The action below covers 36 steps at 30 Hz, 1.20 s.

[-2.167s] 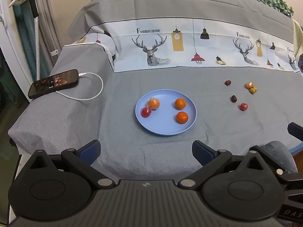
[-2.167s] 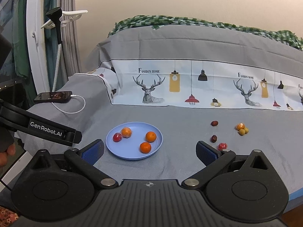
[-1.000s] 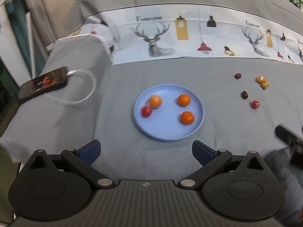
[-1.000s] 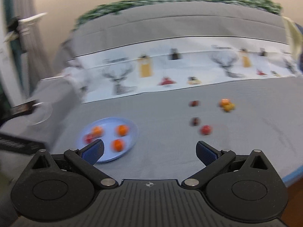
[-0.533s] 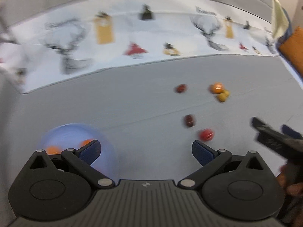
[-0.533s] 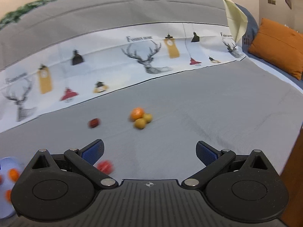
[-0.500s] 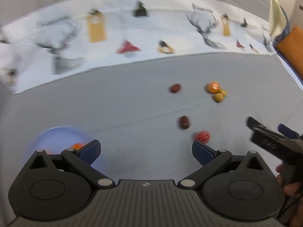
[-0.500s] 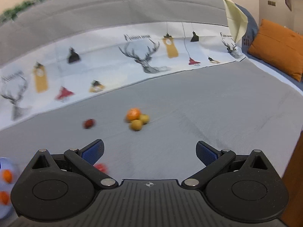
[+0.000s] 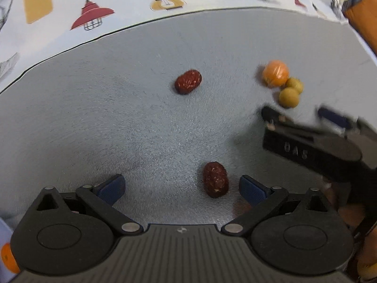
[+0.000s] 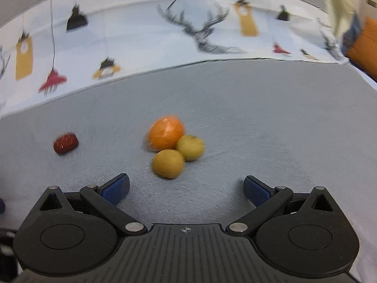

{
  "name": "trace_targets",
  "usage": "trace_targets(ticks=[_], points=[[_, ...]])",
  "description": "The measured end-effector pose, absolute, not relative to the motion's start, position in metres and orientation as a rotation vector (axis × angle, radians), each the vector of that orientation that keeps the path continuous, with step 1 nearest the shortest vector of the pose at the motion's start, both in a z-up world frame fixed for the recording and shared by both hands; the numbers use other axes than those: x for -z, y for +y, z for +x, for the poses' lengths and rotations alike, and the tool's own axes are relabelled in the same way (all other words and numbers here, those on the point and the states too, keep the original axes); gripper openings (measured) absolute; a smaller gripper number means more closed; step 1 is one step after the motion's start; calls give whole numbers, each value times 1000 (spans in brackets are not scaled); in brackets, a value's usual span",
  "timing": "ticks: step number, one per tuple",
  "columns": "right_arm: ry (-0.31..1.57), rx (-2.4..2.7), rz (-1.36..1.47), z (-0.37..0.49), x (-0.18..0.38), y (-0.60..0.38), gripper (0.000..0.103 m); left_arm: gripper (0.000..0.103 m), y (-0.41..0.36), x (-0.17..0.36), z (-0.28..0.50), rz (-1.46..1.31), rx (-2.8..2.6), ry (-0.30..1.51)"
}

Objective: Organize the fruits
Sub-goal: 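Grasp a red date with the left gripper while the right gripper grasps a yellow fruit, then carry the date and yellow fruit over the blue plate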

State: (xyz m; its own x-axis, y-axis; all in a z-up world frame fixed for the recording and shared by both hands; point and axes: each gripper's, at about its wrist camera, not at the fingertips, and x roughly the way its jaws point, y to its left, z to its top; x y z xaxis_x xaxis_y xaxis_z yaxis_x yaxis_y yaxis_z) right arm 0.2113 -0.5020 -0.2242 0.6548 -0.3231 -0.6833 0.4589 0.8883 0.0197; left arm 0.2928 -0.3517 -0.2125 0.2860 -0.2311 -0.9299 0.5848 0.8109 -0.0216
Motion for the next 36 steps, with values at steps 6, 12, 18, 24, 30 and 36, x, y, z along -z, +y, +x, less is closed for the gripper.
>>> trace_targets(ticks=[6,12,18,24,30,36], points=[[673,461,177,216,229,-499,97,96,-356,212,283,403,570,1092],[673,474,196,200,217,-499,29,22,-352,191,274,358,681,1082],[649,581,334,157,193,-512,29,22,-324,150,242,372,673,993],[513,538,336,88,125,-482,29,22,-258,91,188,323,602,977],[458,336,268,16,67,-405,30,22,-177,41,122,321,518,942],[490,128,269,-58,32,-324,30,22,-110,13,63,288,455,951]])
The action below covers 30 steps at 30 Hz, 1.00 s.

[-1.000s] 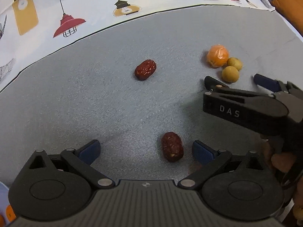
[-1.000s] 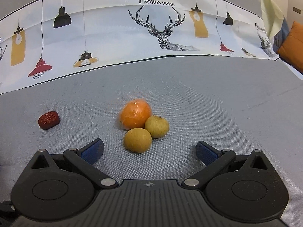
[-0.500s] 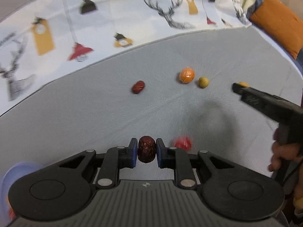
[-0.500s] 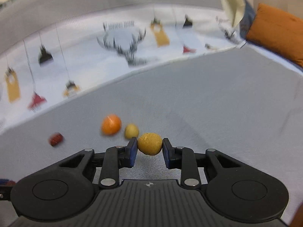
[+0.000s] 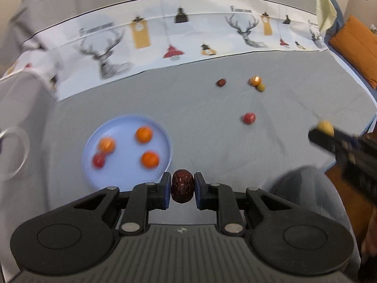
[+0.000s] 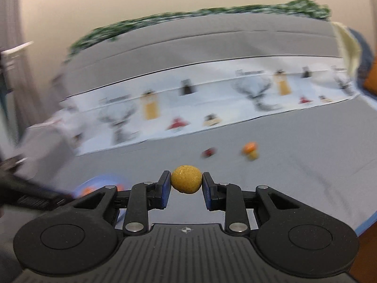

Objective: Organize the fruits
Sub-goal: 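Carry the date and yellow fruit over the blue plate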

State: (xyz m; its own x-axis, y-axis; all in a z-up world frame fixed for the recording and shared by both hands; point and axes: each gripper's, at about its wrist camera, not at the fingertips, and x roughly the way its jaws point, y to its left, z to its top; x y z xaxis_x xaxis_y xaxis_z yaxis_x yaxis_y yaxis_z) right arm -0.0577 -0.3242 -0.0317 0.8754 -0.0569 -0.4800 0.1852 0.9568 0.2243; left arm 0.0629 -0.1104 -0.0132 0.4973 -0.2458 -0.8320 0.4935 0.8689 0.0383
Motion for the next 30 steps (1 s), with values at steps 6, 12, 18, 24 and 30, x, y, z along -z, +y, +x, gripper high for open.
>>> trace_targets(ticks=[6,12,18,24,30], points=[[466,36,186,-115,14,-261,30,22,-68,-1,9,238,441,926],[415,3,125,-139,-4,-234,30,22,-47,-18,-20,212,446,866],[391,-16,88,-151,-12,-220,30,22,-40,-31,-37,192,464,832],[384,-4,84,-155,-16,-220,30,22,-42,-34,-42,191,478,812],[386,-3,89,-154,-13,-219,30,22,-41,-34,-39,188,474,815]])
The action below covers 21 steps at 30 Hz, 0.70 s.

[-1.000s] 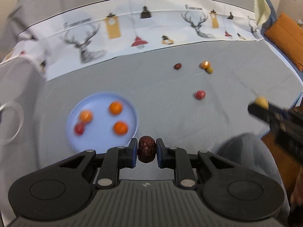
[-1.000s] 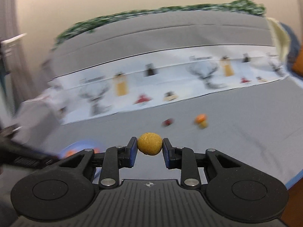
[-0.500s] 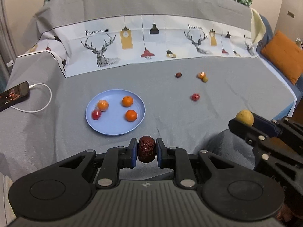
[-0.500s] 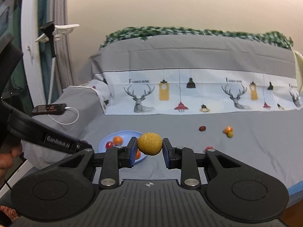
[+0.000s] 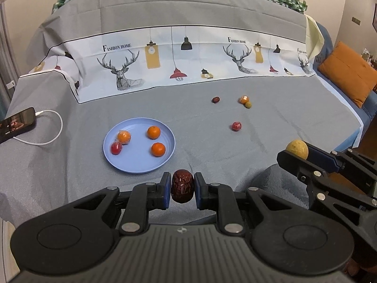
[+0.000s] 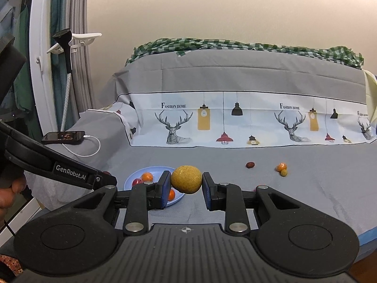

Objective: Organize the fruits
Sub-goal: 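Carry the date and yellow fruit over the blue plate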

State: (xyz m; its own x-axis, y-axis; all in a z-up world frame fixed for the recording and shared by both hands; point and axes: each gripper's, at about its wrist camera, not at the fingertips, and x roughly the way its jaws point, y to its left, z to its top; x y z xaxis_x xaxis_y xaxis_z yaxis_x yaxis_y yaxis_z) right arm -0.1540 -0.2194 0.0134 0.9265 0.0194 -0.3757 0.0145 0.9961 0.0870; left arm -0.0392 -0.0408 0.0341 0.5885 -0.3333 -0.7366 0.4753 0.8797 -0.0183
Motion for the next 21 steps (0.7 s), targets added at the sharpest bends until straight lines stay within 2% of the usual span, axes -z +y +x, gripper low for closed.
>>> trace_targets(ticks=[21], points=[[431,-8,117,-135,-3,-221,30,22,-32,-34,-10,166,424,830]])
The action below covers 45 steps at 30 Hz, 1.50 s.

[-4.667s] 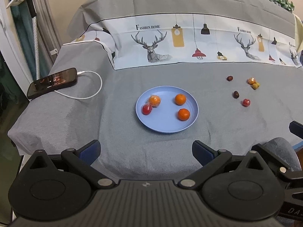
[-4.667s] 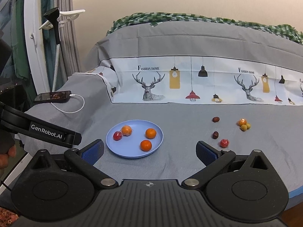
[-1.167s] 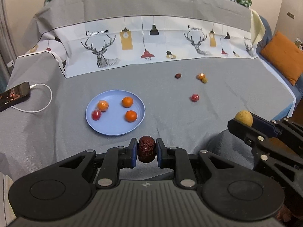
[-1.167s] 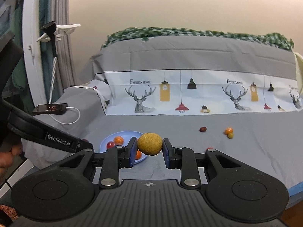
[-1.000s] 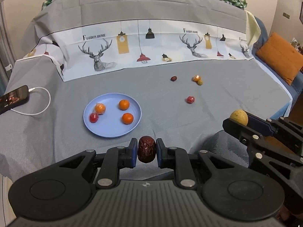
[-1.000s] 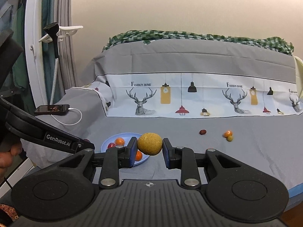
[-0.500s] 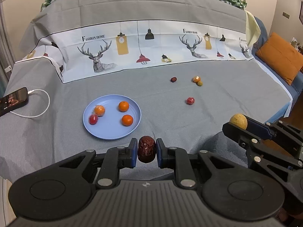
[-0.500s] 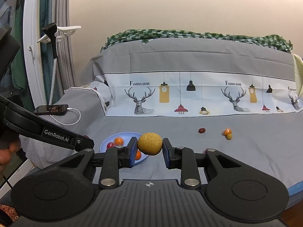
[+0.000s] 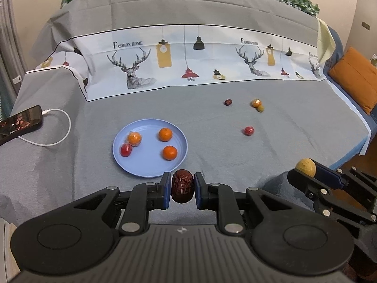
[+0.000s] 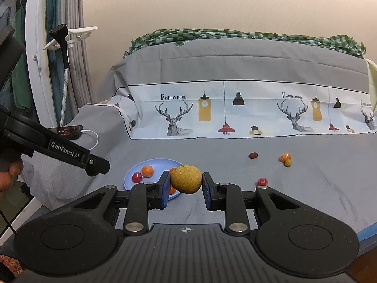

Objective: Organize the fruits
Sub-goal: 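Carry the date and yellow fruit over the blue plate, then release the date and yellow fruit onto the blue plate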

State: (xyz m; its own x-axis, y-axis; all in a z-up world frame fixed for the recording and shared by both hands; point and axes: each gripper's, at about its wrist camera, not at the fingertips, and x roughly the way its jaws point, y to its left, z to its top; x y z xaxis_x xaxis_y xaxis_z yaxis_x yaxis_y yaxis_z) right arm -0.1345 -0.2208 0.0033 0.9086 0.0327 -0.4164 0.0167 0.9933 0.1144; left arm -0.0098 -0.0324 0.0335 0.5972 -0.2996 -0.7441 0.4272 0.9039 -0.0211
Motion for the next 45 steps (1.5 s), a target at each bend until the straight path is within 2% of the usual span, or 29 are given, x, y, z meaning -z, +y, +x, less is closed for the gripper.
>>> trace_targets(ticks=[9,20,37,45], points=[[442,-20,96,-117,-4,-217,30,22,-15,-33,8,115,372,818],[511,-70,82,-70,12,-199,30,22,3,-7,53,90,326,874],[723,-145,29,85,98,-160,30,22,-15,89,184,161,275,983],[746,-134,-13,133,132,-160,30,22,-24,127,228,207,245,1007]])
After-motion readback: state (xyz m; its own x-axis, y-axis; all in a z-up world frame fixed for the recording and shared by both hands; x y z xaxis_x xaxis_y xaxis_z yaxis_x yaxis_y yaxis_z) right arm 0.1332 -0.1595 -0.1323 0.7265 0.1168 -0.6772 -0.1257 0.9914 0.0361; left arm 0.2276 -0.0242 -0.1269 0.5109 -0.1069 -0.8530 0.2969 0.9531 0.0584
